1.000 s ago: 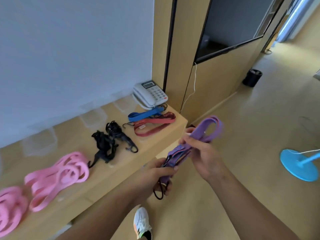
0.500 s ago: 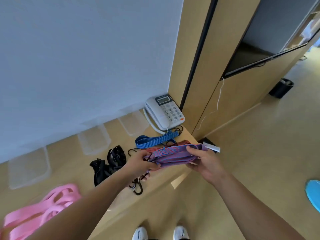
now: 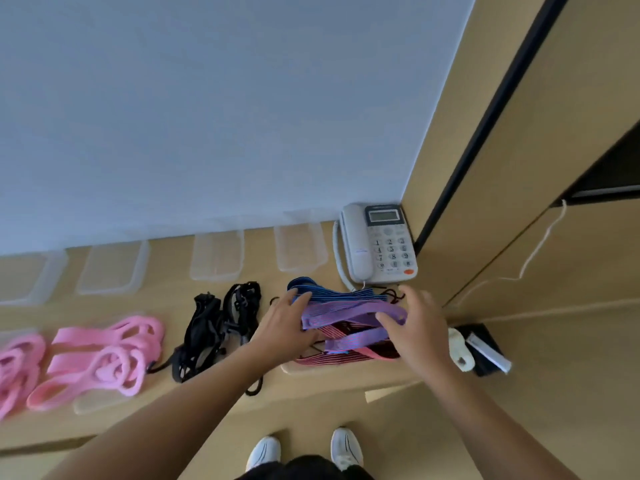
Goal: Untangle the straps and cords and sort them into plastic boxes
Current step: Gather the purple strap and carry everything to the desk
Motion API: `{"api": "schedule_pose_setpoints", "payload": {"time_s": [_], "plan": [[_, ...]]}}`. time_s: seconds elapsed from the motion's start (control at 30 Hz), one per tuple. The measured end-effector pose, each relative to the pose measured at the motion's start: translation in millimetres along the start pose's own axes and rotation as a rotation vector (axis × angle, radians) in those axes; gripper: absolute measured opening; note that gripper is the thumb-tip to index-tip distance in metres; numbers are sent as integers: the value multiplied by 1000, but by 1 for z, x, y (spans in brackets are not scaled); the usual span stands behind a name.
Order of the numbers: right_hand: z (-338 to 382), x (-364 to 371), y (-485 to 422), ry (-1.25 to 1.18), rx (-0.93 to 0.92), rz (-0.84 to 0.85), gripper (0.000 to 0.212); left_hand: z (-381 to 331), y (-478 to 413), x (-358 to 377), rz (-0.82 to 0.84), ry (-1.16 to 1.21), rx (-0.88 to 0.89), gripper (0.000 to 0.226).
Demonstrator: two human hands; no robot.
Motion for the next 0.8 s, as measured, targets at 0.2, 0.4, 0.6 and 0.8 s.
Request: {"api": "schedule_pose_setpoints", "payload": {"time_s": [0.2,0.4,0.6,0.8], "plan": [[69,42,17,43,-418,112,52,14,64,-14,-164,-2,-19,63],[135,99,54,71,-660,331,57,85,140,-19,-272,10,-167,64],[191,164,113,237,-802,492,67,171,219,-18,-356,72,-340,66],[265,235,188,255,-873,563,66,282,310,-19,-422,156,-450,68]]}}
Point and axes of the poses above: each hand's wrist, its own y-axis away from the middle knuckle, its own x-axis out of the palm, z = x × y, the point moved 7 cm from there along -y, towards the middle knuckle, and after that the axes turned 2 degrees about z, right-handed, at the moved point
